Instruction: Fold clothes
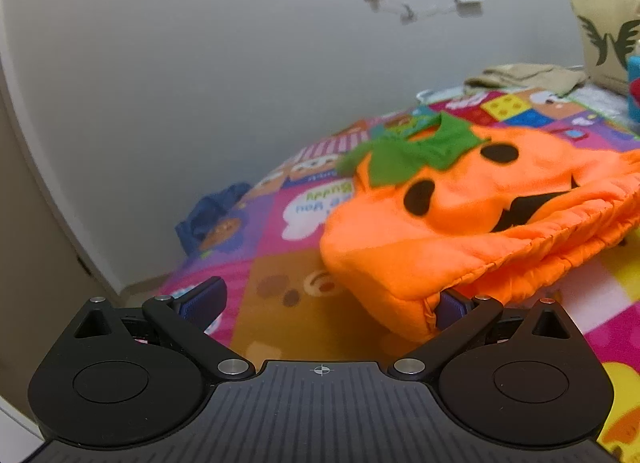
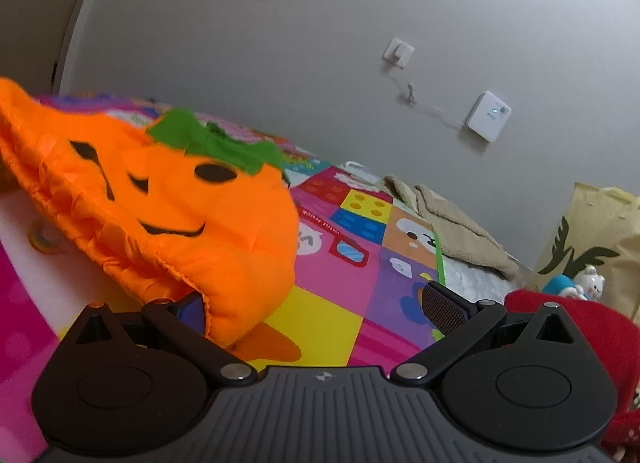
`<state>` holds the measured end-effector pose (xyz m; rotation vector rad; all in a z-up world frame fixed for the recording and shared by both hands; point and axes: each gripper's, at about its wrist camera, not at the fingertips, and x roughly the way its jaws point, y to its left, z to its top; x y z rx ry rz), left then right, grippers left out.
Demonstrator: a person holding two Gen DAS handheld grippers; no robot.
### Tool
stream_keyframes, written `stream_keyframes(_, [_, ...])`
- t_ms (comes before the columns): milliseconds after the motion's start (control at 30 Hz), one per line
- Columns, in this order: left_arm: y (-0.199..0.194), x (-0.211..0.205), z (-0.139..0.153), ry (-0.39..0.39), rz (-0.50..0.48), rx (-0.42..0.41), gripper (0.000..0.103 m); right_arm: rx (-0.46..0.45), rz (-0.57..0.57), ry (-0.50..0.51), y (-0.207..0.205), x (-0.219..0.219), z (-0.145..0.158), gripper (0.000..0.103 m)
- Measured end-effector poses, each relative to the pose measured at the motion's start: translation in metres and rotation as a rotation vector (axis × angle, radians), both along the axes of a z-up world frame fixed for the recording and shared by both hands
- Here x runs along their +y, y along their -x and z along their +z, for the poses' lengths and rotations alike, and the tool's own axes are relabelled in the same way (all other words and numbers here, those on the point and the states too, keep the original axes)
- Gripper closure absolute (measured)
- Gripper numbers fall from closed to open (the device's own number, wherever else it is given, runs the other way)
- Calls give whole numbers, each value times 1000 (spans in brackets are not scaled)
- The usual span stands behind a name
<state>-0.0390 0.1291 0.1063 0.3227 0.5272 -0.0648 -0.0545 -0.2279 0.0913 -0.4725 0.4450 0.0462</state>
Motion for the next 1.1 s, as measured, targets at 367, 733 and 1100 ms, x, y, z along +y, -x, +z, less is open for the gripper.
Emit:
stream_keyframes(367, [110, 4, -5, 9, -77, 65, 0, 79, 133, 13, 108, -14, 12, 0])
stream_keyframes(733, [179, -6, -17, 78, -231, 198, 0, 271, 353, -230, 161, -24, 6, 0])
stream_keyframes(1100, [95, -19, 34, 394, -351, 45, 0, 271, 333, -515, 60, -25, 52, 0])
